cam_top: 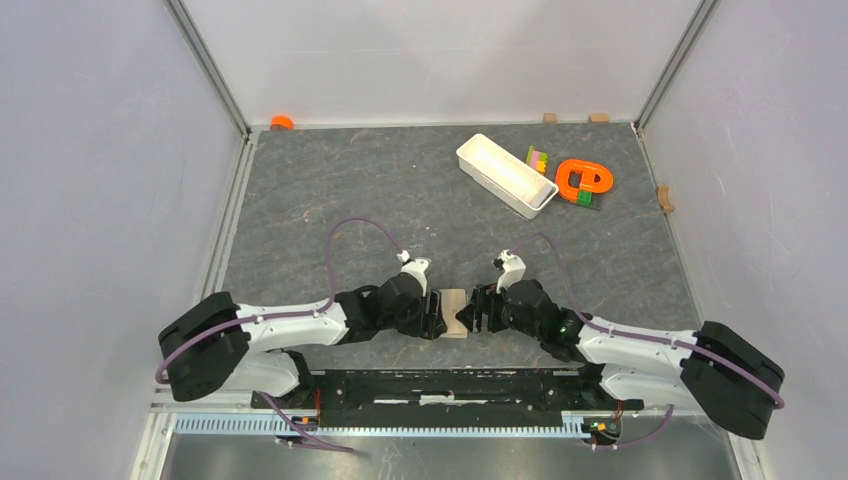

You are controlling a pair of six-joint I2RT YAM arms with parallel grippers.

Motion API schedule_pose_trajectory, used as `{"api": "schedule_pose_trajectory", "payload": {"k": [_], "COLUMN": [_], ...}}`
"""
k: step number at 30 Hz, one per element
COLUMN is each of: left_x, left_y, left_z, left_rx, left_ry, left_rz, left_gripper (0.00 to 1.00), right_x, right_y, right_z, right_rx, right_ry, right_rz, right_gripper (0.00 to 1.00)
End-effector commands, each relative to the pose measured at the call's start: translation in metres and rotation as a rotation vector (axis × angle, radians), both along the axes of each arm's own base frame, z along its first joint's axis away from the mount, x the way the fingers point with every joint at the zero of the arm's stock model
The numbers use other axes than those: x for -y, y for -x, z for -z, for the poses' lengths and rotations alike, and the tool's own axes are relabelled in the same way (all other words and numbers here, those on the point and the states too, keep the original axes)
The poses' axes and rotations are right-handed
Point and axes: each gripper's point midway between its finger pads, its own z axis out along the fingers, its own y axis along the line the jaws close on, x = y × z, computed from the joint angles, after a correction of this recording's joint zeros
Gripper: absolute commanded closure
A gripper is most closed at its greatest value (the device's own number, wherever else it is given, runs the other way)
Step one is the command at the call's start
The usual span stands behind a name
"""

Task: Put the credit cards into the card holder
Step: Open the card holder at the center of the board.

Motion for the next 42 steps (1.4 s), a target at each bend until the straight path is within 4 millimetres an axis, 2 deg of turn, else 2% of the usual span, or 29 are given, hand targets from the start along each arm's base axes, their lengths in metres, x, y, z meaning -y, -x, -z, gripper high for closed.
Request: {"api": "schedule_pose_trajectory", "payload": {"k": [1,5,8,13,16,20,27,30,36,42], "left_x": [0.004,0.002,0.0,0.003,0.008,0.019,0.035,0.039,0.037,0.029], "left_y": [-0.008,-0.007,-0.006,-0.008,-0.01,-0.013,-0.023,-0.028,-0.037,-0.044], "left_z": [-0.02,-0.023,-0.026,-0.038,-0.046,-0.059,-0.072,-0.07,-0.054,-0.046], "left_rx": [0.003,-0.004,-0.004,0.008,0.012,0.019,0.043,0.051,0.057,0.079], "left_ry": [0.067,0.074,0.07,0.09,0.108,0.142,0.172,0.155,0.071,-0.016], "left_rz": [-0.095,-0.104,-0.107,-0.106,-0.101,-0.09,-0.08,-0.077,-0.084,-0.092], "left_gripper": [0.29,0.26,0.25,0.24,0.2,0.14,0.09,0.09,0.09,0.12], "right_x": [-0.022,-0.011,-0.004,0.001,-0.003,-0.008,-0.011,-0.012,-0.012,-0.009], "right_y": [-0.009,-0.017,-0.019,-0.022,-0.021,-0.019,-0.014,-0.012,-0.01,-0.009], "right_z": [-0.017,0.0,0.003,-0.011,-0.026,-0.044,-0.052,-0.055,-0.062,-0.062], "right_rx": [0.046,0.022,0.022,0.064,0.088,0.113,0.113,0.117,0.128,0.132], "right_ry": [-0.038,0.078,0.114,0.101,0.065,0.001,-0.03,-0.05,-0.069,-0.065], "right_rz": [-0.013,0.044,0.068,0.085,0.07,0.048,0.019,0.012,0.005,0.009], "right_gripper": [0.22,0.31,0.49,0.85,1.0,1.0,1.0,1.0,1.0,1.0]}}
